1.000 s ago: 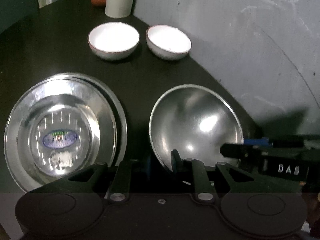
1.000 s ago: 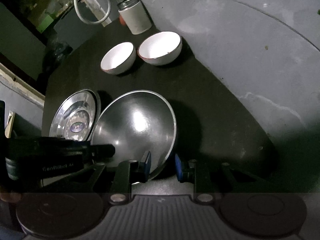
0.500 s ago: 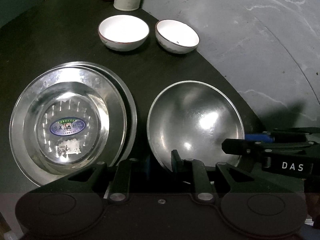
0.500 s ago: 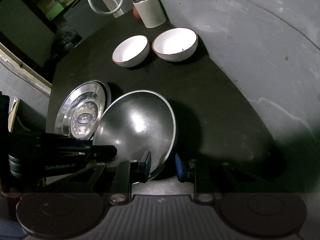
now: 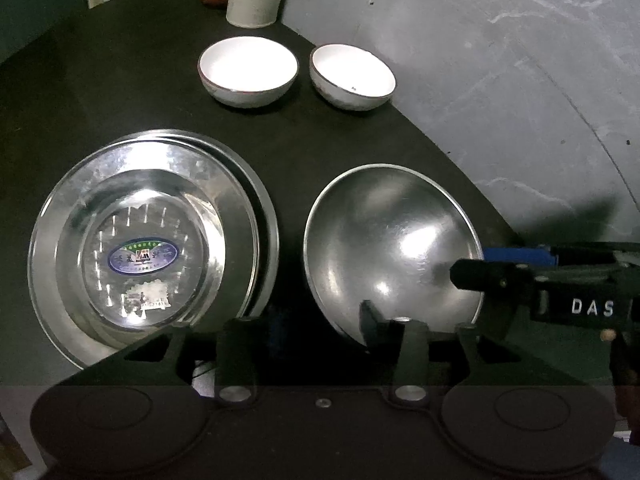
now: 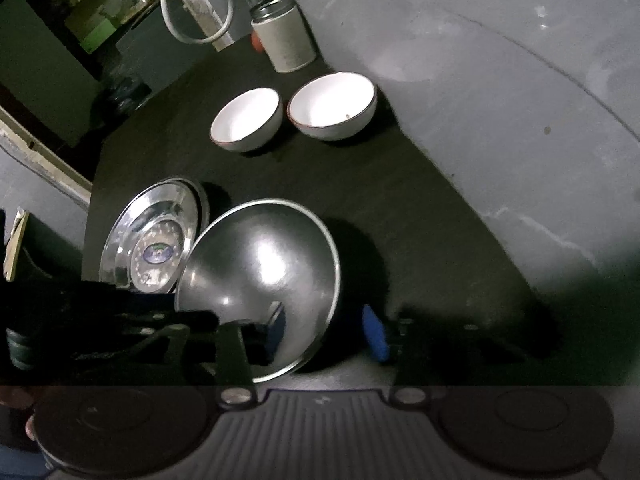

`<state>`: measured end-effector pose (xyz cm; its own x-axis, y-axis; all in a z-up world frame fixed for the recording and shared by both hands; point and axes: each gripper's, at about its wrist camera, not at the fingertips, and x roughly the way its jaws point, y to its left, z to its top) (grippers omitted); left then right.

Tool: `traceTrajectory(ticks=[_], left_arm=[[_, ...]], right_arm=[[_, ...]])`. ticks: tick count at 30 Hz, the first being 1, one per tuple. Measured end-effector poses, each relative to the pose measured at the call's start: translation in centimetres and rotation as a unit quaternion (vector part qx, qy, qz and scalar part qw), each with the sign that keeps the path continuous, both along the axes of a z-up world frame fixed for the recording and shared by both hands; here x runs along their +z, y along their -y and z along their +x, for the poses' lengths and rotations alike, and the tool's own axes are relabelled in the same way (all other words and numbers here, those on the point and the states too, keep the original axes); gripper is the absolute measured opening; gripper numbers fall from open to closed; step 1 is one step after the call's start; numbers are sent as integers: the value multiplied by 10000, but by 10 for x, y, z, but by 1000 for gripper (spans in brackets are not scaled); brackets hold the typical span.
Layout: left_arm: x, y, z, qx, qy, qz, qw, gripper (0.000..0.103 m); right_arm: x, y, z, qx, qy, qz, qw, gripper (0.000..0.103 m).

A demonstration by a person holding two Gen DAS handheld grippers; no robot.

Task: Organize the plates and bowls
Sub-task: 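Lower the steel bowl onto the table beside the plates, then open both grippers and move them to the larger red-rimmed white bowl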

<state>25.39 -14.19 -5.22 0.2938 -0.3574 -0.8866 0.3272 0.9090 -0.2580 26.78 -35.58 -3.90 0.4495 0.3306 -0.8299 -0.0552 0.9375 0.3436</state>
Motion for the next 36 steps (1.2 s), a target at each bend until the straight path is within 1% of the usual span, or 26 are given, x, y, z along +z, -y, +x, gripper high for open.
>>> traceTrajectory(ticks=[2, 4, 6, 8, 9, 10, 11, 13, 16, 19, 22, 25, 27, 29, 30, 31, 32, 34, 36], left_arm=[[5, 0, -3, -25, 95, -70, 9999, 58], [11, -1, -7, -33, 265, -66, 9996, 74], [18, -3, -10, 16, 454, -16, 9990, 78], [24, -9, -10, 170, 561, -21, 9983, 84], [27, -12, -10, 269, 596, -29, 9979, 90], [29, -16, -8, 390, 640, -25, 9972, 96], [31, -22, -5, 569, 702, -1, 9959, 98], [34, -31, 1, 869, 771, 62, 9932, 102], [39, -47, 18, 1328, 822, 201, 9875, 102], [45, -61, 41, 1755, 916, 257, 9799, 102], [51, -69, 66, 1850, 1105, 389, 9757, 102], [52, -67, 99, 1605, 1286, 663, 9764, 102], [50, -60, 122, 1216, 1362, 831, 9797, 102], [43, -52, 143, 680, 1424, 886, 9835, 102], [40, -49, 151, 458, 1446, 938, 9840, 102], [36, -44, 159, 257, 1455, 1009, 9839, 102], [33, -39, 165, 10, 1462, 1098, 9831, 102], [28, -33, 176, -334, 1483, 1200, 9811, 102], [21, -28, 185, -645, 1475, 1312, 9782, 102]], right_arm=[[2, 3, 2, -14, 59, -8, 10000, 68], [4, 4, 4, -16, 153, 11, 9999, 76], [6, 5, 7, 2, 224, 1, 9997, 83], [8, 4, 10, 42, 312, -19, 9995, 92], [9, 3, 11, 60, 351, -12, 9994, 95], [10, 2, 13, 80, 396, 2, 9992, 99], [11, 0, 15, 97, 450, 22, 9989, 102], [12, -3, 18, 118, 556, 59, 9984, 102], [13, -9, 28, 117, 693, 65, 9975, 103], [17, -19, 43, 210, 857, 34, 9961, 103], [18, -27, 61, 159, 927, 306, 9951, 103], [18, -32, 79, -21, 897, 666, 9937, 103], [16, -35, 91, -164, 884, 829, 9925, 103], [13, -37, 103, -315, 852, 942, 9914, 102], [11, -38, 109, -433, 827, 984, 9908, 102], [8, -39, 114, -522, 826, 1035, 9898, 101], [4, -41, 119, -620, 812, 1078, 9889, 97], [-3, -42, 127, -827, 737, 1137, 9873, 91], [-11, -42, 134, -1033, 661, 1221, 9849, 88]])
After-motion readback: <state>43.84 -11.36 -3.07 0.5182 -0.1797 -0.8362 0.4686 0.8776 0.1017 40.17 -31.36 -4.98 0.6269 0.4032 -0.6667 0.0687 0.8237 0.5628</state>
